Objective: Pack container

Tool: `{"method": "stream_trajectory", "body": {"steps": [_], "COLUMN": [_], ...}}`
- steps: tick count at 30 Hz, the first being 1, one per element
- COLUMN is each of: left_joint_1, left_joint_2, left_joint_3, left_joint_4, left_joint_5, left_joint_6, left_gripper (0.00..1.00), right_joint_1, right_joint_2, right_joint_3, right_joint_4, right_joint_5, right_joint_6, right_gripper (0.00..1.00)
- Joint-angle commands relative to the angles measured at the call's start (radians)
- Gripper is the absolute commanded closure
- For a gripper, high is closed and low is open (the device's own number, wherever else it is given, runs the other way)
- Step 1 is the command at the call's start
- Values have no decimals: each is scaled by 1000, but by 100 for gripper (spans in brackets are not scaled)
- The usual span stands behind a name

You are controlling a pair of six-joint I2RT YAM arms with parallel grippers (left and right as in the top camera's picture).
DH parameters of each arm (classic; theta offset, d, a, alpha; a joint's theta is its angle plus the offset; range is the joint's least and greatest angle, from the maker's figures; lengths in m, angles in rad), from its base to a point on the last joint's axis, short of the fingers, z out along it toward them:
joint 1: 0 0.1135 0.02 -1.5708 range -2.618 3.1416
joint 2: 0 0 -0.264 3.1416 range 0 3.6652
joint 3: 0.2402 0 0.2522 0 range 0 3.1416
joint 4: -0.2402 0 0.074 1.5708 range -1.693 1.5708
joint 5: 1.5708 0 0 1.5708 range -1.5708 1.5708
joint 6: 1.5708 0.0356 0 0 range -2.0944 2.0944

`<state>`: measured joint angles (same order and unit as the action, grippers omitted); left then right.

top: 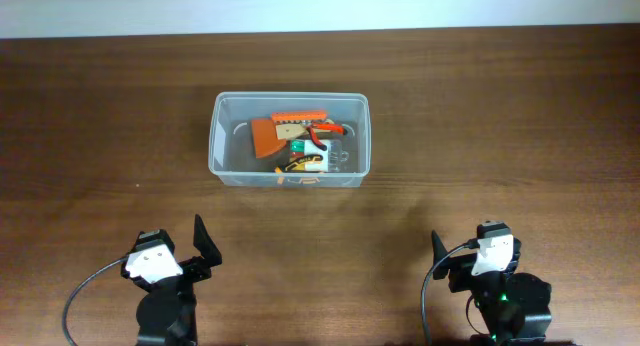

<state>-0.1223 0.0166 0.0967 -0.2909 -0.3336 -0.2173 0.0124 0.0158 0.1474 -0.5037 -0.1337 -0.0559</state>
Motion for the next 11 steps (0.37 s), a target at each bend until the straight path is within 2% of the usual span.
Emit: {"method": "stream_trajectory", "body": {"steps": [1, 11], "left_joint_1": [-4, -4], "left_joint_2": [-5, -5], "left_joint_3": [-4, -4], "left_joint_4": [-1, -1], "left_joint_5": [-4, -4], "left_joint_6": [9, 9], "left_gripper": [1, 1], "right_joint_1": [-6, -6], "right_joint_2": [-12, -12], "right_joint_3": [-7, -7], "right_joint_4": [3, 3], "right_joint_5": [-13, -13], "right_joint_6": [5, 5], "right_gripper": [2, 2]}}
